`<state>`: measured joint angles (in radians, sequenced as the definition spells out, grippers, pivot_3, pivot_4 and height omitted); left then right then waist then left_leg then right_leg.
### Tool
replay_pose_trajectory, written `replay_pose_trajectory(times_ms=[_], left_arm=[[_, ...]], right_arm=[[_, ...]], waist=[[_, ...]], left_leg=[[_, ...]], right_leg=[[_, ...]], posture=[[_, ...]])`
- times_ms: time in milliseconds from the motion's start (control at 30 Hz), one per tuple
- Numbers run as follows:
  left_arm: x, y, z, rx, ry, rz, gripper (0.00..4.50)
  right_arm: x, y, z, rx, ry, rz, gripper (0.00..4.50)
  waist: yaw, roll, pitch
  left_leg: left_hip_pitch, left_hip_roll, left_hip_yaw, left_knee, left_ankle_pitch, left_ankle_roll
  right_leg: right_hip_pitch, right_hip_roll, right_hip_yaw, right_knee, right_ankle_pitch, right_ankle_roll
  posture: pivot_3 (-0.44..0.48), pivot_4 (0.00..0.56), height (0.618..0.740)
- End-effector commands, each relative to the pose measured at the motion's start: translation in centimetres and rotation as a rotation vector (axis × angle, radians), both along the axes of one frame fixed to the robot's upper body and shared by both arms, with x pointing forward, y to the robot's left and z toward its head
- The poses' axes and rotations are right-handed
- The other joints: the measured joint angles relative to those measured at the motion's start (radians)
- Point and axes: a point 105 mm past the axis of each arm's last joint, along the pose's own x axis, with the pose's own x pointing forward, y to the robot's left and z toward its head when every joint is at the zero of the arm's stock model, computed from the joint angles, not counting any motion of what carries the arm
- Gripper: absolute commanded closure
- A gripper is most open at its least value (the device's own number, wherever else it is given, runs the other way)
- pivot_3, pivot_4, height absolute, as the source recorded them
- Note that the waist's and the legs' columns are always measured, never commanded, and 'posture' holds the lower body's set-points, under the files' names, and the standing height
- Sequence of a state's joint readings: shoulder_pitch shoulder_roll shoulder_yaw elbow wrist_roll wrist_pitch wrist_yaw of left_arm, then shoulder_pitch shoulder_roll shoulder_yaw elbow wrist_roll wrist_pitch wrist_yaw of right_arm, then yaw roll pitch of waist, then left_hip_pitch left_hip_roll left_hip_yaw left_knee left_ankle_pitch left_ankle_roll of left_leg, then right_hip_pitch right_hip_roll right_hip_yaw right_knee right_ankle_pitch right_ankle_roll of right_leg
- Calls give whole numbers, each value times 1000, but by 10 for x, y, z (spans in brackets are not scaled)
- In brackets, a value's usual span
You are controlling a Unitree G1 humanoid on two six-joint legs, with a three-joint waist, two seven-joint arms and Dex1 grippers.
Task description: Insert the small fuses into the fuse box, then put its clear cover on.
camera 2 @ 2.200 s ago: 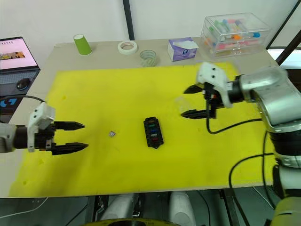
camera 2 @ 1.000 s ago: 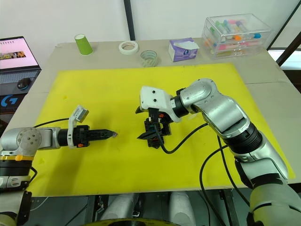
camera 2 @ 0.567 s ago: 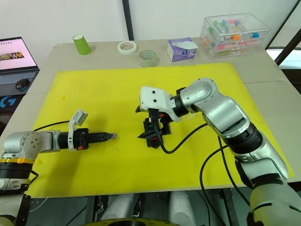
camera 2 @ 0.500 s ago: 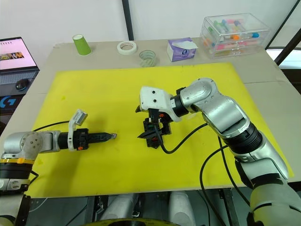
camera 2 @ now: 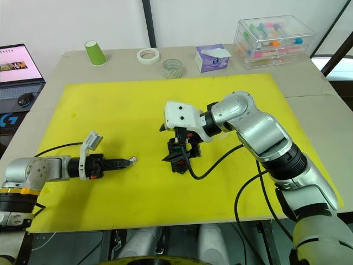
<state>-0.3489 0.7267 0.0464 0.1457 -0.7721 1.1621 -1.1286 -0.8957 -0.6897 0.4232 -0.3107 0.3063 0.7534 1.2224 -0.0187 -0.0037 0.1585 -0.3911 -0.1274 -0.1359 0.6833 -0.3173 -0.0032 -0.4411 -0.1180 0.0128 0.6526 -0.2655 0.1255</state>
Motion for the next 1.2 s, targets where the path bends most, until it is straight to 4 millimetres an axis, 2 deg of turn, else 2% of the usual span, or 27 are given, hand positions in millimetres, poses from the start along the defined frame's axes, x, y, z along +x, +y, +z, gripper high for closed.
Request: replay_pose_trajectory(times_ms=[33, 267, 567, 733, 967, 1067, 1167, 1200], left_arm=[[-3, 5, -17, 45, 54, 31, 4492], [-2, 5, -13, 52, 7, 18, 4492], [-13, -5, 38, 230, -467, -282, 4492], [-21, -20, 66, 279, -665, -433, 4492], [-17, -47, 103, 271, -856, -531, 4492], [-15, -54, 111, 270, -895, -555, 4492], [-10, -61, 116, 263, -920, -564, 4500], [-9, -63, 116, 261, -923, -569, 4500]], right_arm=[[-2, 3, 8, 11, -43, 22, 0], [-2, 3, 7, 5, -44, 23, 0], [-4, -4, 16, 23, 32, 13, 0], [-9, -3, 22, 64, 97, 9, 0], [-3, -2, 31, 94, 174, -103, 0], [-4, 0, 37, 112, 194, -124, 0], [-8, 4, 40, 116, 208, -121, 644], [-9, 4, 40, 114, 210, -117, 978]], waist=[[1, 0, 0], [1, 0, 0], [3, 0, 0], [8, 0, 0], [6, 0, 0], [5, 0, 0], [5, 0, 0], [5, 0, 0]], left_leg=[[0, 0, 0, 0, 0, 0], [0, 0, 0, 0, 0, 0], [0, 0, 0, 0, 0, 0], [0, 0, 0, 0, 0, 0], [0, 0, 0, 0, 0, 0], [0, 0, 0, 0, 0, 0], [0, 0, 0, 0, 0, 0], [0, 0, 0, 0, 0, 0]], right_leg=[[0, 0, 0, 0, 0, 0], [0, 0, 0, 0, 0, 0], [0, 0, 0, 0, 0, 0], [1, 0, 0, -1, 0, 0], [0, 0, 0, -1, 0, 0], [0, 0, 0, -1, 0, 0], [0, 0, 0, -1, 0, 0], [0, 0, 0, -1, 0, 0]], posture=[[0, 150, 740], [0, 150, 740], [0, 150, 740], [0, 150, 740], [0, 150, 740], [0, 150, 740], [0, 150, 740], [0, 150, 740]])
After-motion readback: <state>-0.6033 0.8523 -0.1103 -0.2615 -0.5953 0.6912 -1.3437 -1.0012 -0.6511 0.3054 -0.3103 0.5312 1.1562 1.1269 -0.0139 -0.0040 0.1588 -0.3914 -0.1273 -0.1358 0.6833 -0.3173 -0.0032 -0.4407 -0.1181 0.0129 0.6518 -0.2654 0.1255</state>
